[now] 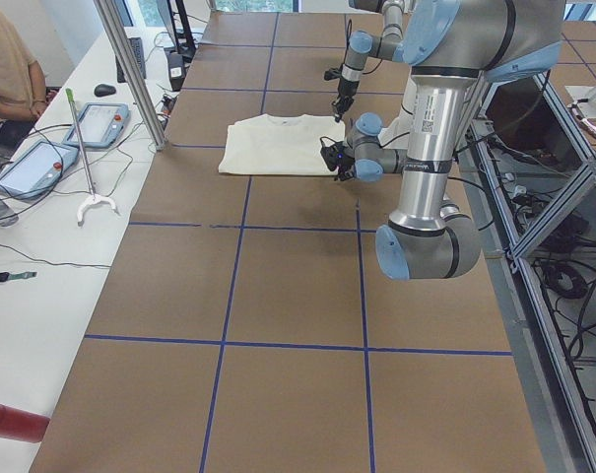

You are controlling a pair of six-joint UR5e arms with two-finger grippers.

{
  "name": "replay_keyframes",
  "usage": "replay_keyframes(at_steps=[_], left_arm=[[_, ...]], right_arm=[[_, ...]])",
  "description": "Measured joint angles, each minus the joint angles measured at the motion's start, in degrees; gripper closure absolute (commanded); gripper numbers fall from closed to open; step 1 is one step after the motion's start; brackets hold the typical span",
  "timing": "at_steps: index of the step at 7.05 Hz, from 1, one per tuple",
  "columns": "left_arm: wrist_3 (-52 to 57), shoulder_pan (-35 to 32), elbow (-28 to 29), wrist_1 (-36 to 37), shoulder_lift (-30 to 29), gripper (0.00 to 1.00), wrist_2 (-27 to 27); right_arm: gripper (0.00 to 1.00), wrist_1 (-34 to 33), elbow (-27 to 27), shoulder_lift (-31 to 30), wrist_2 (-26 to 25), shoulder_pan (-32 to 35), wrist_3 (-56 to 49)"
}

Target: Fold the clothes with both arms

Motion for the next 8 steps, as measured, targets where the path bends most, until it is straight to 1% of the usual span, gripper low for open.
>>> replay_keyframes(at_steps=[1, 3, 6, 7, 8], left_arm=[[0.0, 0.6, 0.0, 0.0, -0.2, 0.62, 0.0], [0.0, 1.3, -0.1, 0.0, -0.4, 1.0, 0.0], [0.0, 2.5, -0.2, 0.0, -0.5, 1.0, -0.1], [-0.1, 2.5, -1.4, 0.0, -0.6, 1.0, -0.3], [-0.4, 2.5, -4.3, 0.1, -0.4, 1.0, -0.8]], right_arm=[[1.0, 0.0, 0.0, 0.0, 0.0, 0.0, 0.0], [1.0, 0.0, 0.0, 0.0, 0.1, 0.0, 0.0], [1.0, 0.0, 0.1, 0.0, 0.1, 0.0, 0.0], [1.0, -0.1, 1.0, -0.3, 0.1, 0.1, 0.0], [1.0, -1.2, 3.7, -1.5, 0.0, -0.6, 0.1]])
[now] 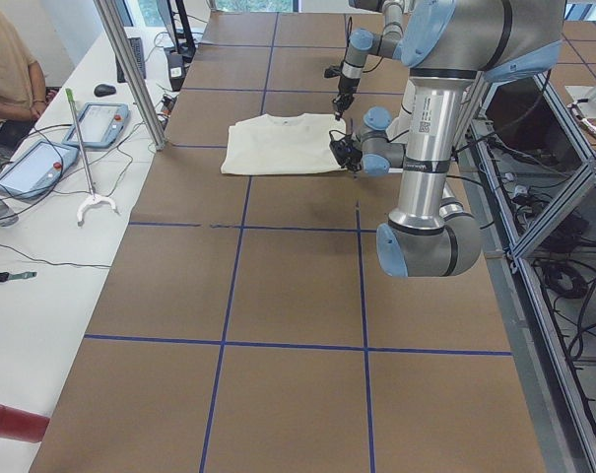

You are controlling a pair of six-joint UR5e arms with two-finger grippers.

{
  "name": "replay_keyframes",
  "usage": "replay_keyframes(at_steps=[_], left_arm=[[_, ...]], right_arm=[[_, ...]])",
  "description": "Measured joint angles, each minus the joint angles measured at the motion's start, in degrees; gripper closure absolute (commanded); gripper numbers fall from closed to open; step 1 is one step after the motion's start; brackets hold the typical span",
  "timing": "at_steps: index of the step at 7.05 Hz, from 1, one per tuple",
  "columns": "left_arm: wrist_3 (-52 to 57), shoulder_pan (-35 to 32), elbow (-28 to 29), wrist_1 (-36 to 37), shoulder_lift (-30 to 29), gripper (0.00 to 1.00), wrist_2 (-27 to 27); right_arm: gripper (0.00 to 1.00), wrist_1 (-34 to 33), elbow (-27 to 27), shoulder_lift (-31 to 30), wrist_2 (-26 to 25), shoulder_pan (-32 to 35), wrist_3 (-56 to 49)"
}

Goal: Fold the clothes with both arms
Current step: 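Lift the near edge with both grippers and fold it toward the far edge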

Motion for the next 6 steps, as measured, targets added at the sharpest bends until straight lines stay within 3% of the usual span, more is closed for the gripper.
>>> replay_keyframes(at_steps=[2, 3, 4, 6], left_arm=[[-0.9, -0.6, -7.4, 2.0, -0.3, 1.0, -3.4], [0.1, -3.5, -8.8, 5.6, -2.9, 1.0, -5.3], [3.8, -9.6, -6.6, 9.6, -7.5, 1.0, -9.1], [12.0, -20.9, 5.4, 11.9, -15.4, 1.0, -15.2]], right_arm=[[1.0, -11.2, 11.1, -1.2, 0.2, -1.5, 0.2], [1.0, -16.3, 13.1, 1.4, 0.9, 0.6, -1.2], [1.0, -18.3, 10.6, 5.4, 3.4, 5.9, -4.6], [1.0, -18.3, 0.0, 12.4, 9.5, 16.8, -11.8]])
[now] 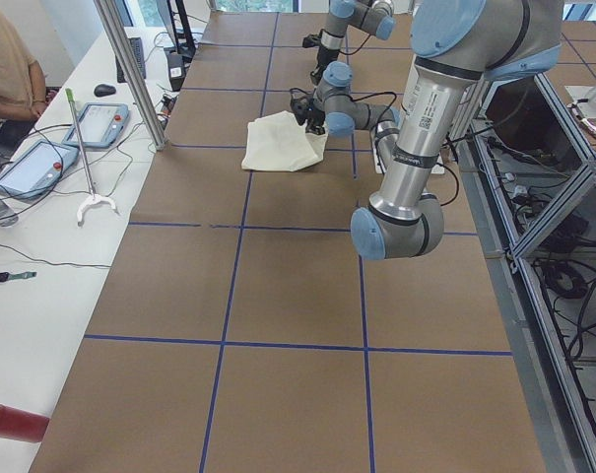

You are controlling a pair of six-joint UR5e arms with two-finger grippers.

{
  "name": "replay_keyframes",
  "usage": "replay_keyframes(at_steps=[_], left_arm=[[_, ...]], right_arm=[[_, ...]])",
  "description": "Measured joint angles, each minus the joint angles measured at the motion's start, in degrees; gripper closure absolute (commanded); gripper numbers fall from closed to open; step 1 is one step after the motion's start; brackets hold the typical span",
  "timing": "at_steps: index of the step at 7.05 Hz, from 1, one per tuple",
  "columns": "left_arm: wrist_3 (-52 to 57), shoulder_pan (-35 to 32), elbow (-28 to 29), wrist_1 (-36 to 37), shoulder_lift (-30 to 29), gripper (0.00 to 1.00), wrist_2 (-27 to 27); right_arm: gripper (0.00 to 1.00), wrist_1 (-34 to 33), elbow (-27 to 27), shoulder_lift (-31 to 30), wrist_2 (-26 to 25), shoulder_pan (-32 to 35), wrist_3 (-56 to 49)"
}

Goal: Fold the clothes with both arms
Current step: 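Lift the near edge with both grippers and fold it toward the far edge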

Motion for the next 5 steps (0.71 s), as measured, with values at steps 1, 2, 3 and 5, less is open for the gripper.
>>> replay_keyframes(at_steps=[1, 2, 3, 5], left_arm=[[3.3, -3.4, 6.3, -0.7, -3.4, 1.0, -0.8], [5.6, -5.6, 12.2, -3.3, -5.8, 1.0, -1.1], [6.7, -7.0, 17.9, -7.4, -7.4, 1.0, -1.1], [8.2, -8.4, 28.5, -14.8, -10.7, 0.95, -1.0]], right_arm=[[1.0, 2.1, -6.5, 2.9, 1.8, 3.6, -2.1], [1.0, 6.1, -13.3, 5.1, 3.7, 6.7, -3.6], [1.0, 10.1, -20.2, 7.7, 5.3, 9.0, -5.0], [1.0, 16.5, -32.7, 13.1, 8.0, 12.4, -7.8]])
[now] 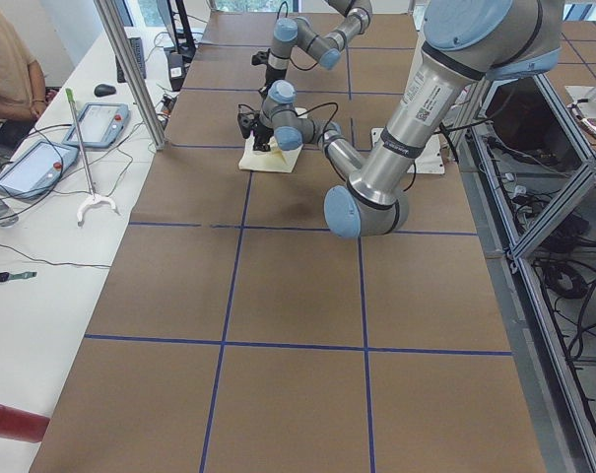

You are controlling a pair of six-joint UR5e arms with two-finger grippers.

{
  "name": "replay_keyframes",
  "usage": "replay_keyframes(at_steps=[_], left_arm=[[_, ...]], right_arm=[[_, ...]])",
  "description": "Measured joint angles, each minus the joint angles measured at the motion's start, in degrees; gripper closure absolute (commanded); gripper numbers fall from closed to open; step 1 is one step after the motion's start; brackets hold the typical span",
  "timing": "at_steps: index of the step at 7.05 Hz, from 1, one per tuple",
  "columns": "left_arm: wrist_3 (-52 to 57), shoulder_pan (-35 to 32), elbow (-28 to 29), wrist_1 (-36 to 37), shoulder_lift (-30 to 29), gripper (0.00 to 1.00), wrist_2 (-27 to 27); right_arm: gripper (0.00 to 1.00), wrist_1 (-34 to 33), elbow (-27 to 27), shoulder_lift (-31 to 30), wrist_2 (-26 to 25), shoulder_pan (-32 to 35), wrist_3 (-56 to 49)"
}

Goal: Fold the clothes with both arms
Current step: 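Lift the near edge with both grippers and fold it toward the far edge, then lower the folded edge onto the far half with both grippers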

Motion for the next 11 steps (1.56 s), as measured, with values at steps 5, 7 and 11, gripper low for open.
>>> replay_keyframes(at_steps=[5, 7, 11], left_arm=[[10.6, -4.2, 5.6, -13.0, 1.2, 0.83, -3.8], [14.1, -4.1, 4.9, -22.3, 6.5, 1.0, -8.0], [14.3, -0.3, 4.5, -24.7, 7.3, 1.0, -10.7]], right_arm=[[1.0, 7.4, -11.0, 3.5, 1.9, 2.9, -3.8], [1.0, 7.5, -11.2, 3.5, 2.0, 2.9, -4.0], [1.0, 7.6, -11.2, 3.6, 2.5, 3.5, -4.0]])
